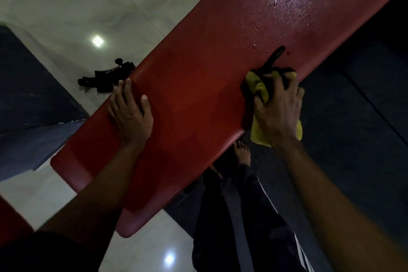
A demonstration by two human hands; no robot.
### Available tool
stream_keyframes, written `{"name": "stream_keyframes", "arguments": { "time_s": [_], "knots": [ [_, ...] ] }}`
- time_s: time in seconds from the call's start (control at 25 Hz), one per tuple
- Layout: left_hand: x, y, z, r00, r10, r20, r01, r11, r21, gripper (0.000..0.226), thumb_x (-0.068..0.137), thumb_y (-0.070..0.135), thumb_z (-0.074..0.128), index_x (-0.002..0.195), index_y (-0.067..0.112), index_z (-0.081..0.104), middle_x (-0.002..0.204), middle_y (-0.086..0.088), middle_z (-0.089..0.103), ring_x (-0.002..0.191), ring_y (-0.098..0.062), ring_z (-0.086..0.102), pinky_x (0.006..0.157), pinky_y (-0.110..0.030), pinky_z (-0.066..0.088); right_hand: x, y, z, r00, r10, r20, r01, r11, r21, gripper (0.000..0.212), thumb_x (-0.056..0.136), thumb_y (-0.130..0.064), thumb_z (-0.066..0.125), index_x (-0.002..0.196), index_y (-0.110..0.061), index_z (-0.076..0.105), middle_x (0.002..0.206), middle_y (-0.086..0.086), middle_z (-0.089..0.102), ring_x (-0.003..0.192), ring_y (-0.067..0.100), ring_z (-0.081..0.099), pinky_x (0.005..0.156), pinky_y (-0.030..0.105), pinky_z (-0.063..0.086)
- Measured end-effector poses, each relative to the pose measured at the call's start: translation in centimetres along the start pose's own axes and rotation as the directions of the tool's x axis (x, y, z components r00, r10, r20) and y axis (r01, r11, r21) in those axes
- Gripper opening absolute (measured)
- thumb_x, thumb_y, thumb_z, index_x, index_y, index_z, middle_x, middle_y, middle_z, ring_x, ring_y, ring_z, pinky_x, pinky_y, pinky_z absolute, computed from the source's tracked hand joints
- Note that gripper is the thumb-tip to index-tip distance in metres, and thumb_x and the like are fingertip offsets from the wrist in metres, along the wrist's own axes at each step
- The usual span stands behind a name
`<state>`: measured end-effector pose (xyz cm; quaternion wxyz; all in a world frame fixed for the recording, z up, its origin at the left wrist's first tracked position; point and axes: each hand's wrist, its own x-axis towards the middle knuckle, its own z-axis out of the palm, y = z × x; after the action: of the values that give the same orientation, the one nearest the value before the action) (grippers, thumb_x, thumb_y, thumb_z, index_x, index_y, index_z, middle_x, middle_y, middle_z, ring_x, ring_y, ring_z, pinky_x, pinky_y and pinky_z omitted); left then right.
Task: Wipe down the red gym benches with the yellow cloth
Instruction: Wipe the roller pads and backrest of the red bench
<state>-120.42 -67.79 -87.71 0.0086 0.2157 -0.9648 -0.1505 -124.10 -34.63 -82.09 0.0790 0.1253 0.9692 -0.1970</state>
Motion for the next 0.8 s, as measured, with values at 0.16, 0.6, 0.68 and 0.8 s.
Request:
{"name": "stream_keyframes", "arguments": {
  "time_s": [0.16, 0.6, 0.68, 0.8],
  "knots": [
    [0.1, 0.1, 0.1, 1.000, -0.012, -0.015, 0.013, 1.000, 0.025, 0.056, 0.102, 0.040, 0.037, 0.154, 0.017, 0.035, 0.159, -0.009, 0.036, 0.147, -0.030, 0.030, 0.119, -0.049, 0.020, -2.3, -4.8, 2.0, 0.944, -0.314, 0.098, 0.326, 0.934, -0.149, 0.061, 0.081, -0.025, 0.072, 0.139, -0.016, 0.053, 0.140, 0.015, 0.049, 0.116, 0.040, 0.049, 0.091, 0.051, 0.047],
    [0.2, -0.2, 0.2, 0.999, -0.021, -0.026, 0.021, 1.000, 0.008, 0.058, 0.100, 0.041, 0.043, 0.153, 0.020, 0.037, 0.156, -0.007, 0.040, 0.144, -0.029, 0.035, 0.115, -0.047, 0.024, 3.7, -9.0, -0.2, 0.903, -0.358, 0.236, 0.294, 0.917, 0.269, 0.080, 0.095, -0.047, 0.061, 0.159, -0.024, 0.019, 0.165, 0.013, 0.011, 0.150, 0.023, 0.015, 0.115, 0.045, 0.028],
    [0.2, -0.3, 0.1, 0.999, -0.031, -0.010, 0.031, 0.999, 0.010, 0.059, 0.099, 0.041, 0.043, 0.154, 0.020, 0.036, 0.157, -0.007, 0.039, 0.144, -0.030, 0.035, 0.115, -0.048, 0.024, 2.5, -6.9, -1.6, 0.929, -0.297, 0.220, 0.227, 0.928, 0.294, 0.091, 0.092, -0.054, 0.063, 0.161, -0.024, 0.011, 0.167, 0.007, 0.002, 0.146, 0.009, 0.009, 0.105, 0.038, 0.032],
    [0.2, -0.4, 0.1, 0.999, -0.031, -0.007, 0.031, 0.999, 0.011, 0.059, 0.099, 0.040, 0.044, 0.154, 0.019, 0.036, 0.158, -0.009, 0.038, 0.145, -0.030, 0.034, 0.116, -0.049, 0.024, 0.5, -6.0, -0.7, 0.915, -0.330, 0.233, 0.296, 0.940, 0.169, 0.096, 0.088, -0.068, 0.060, 0.161, -0.033, 0.007, 0.168, 0.008, 0.006, 0.152, 0.023, 0.016, 0.111, 0.053, 0.038]
  ]
}}
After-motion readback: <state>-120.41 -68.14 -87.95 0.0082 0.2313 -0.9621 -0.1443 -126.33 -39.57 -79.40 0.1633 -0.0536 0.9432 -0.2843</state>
